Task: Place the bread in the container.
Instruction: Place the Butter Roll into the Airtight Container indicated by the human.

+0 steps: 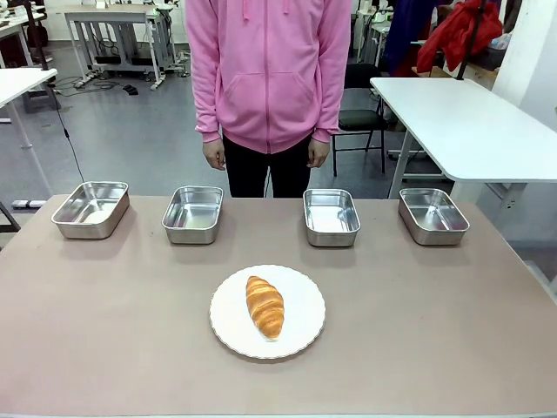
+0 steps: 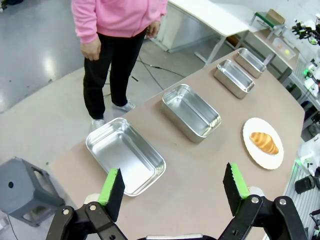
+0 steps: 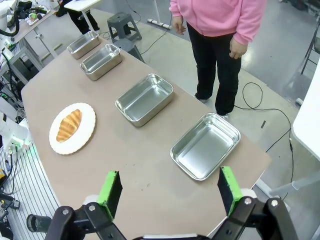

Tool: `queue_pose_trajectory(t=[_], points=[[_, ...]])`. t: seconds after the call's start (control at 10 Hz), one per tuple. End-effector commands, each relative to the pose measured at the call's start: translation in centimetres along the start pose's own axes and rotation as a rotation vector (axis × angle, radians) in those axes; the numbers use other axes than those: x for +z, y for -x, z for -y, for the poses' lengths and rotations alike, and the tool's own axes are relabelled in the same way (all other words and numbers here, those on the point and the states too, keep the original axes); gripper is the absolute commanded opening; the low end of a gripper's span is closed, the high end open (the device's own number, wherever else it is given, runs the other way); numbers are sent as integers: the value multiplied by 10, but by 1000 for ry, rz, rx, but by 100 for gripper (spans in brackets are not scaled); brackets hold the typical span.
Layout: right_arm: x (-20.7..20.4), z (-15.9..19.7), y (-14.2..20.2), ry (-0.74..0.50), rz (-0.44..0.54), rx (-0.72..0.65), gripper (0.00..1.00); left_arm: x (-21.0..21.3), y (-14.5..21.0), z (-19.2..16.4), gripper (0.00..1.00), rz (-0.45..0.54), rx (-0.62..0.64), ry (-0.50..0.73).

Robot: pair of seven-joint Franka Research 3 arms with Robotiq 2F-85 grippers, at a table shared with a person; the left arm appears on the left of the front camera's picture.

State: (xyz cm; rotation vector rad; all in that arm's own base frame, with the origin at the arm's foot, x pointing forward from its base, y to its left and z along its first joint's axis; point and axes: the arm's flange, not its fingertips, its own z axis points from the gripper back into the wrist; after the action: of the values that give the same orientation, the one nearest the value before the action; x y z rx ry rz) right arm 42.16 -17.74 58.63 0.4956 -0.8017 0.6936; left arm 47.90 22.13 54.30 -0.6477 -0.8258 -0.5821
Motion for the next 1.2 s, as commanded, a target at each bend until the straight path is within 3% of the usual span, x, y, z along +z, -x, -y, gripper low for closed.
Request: queue_pose_trajectory(t=[0.0, 1.1], points=[[0, -1, -2, -2, 4, 5, 100, 1, 0, 1, 100, 12, -8, 10], [0, -1, -2, -2, 4, 5, 100, 1, 0, 1, 100, 12, -8, 10]])
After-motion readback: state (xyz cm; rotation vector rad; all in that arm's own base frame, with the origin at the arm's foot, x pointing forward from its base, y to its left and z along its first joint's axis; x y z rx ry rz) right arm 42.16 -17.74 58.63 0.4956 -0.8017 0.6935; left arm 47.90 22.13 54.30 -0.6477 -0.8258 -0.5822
